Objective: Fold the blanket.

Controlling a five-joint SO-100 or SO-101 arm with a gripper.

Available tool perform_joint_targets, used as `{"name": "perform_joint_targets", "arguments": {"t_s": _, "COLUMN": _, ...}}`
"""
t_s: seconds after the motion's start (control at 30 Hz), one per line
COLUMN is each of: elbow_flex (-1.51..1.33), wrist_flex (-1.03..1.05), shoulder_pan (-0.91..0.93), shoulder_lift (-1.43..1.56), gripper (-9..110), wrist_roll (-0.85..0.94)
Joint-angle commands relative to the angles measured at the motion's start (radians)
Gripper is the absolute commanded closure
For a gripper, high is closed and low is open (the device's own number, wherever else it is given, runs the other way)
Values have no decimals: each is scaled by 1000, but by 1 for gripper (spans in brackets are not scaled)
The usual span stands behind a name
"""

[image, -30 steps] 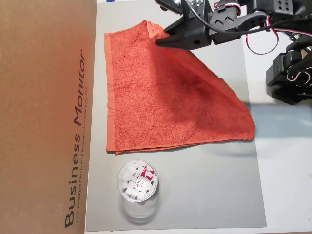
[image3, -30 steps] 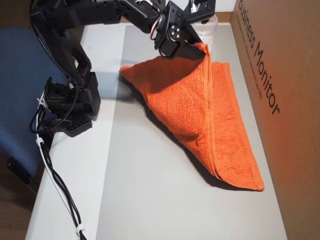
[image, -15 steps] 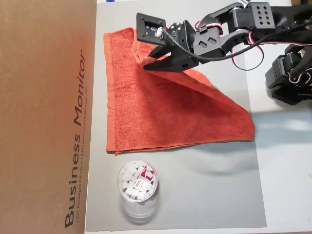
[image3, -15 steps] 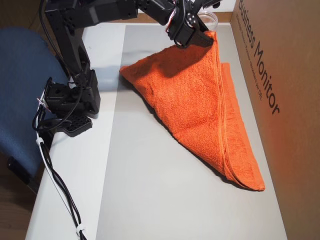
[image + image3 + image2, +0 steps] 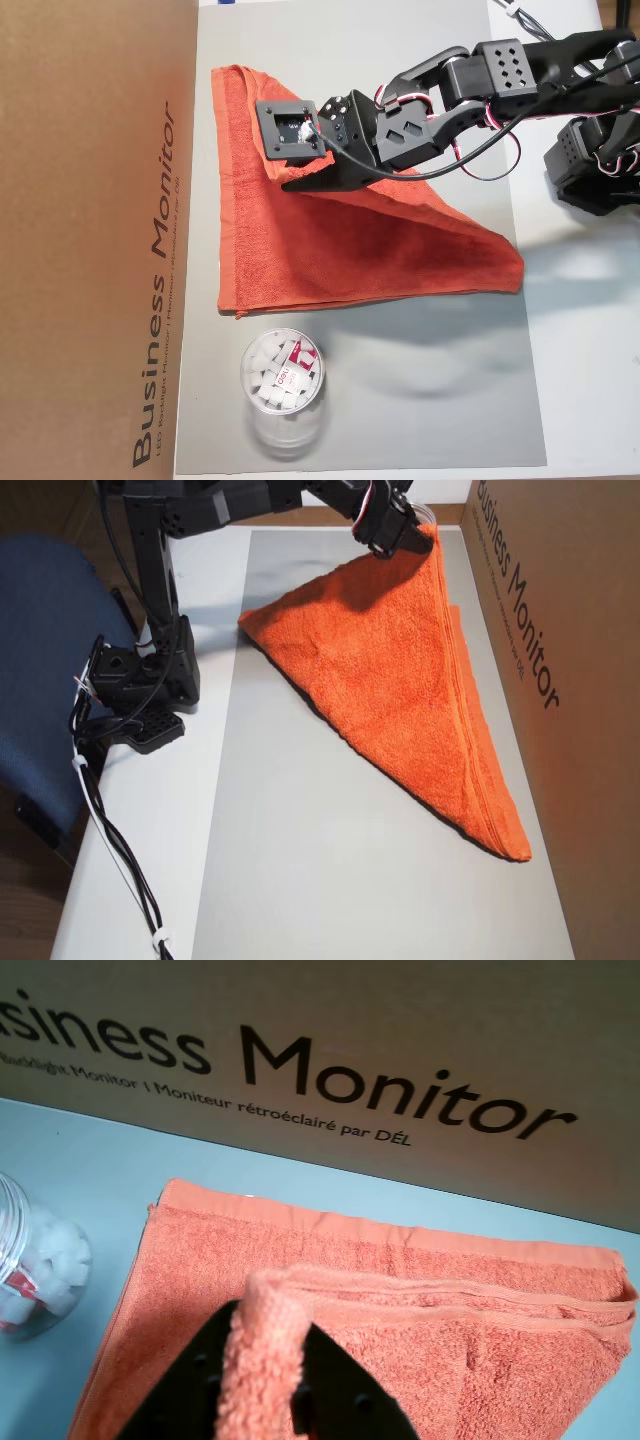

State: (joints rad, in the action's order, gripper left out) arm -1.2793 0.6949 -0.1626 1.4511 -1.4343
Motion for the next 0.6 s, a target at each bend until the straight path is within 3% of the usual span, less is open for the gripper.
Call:
{"name": "perform_joint_targets", "arguments": {"t_s": 0.0, "elbow_flex": 66, "wrist_flex": -46, "shoulder_pan": -17, "shoulder_lift": -18, "gripper": 102, "wrist_roll": 23}}
{"name": "perform_joint_targets", "arguments": {"t_s": 0.57, "elbow_flex": 67, "wrist_flex": -423, "shoulder_pan": -97, "shoulder_lift": -276, "gripper": 102, "wrist_roll": 137}}
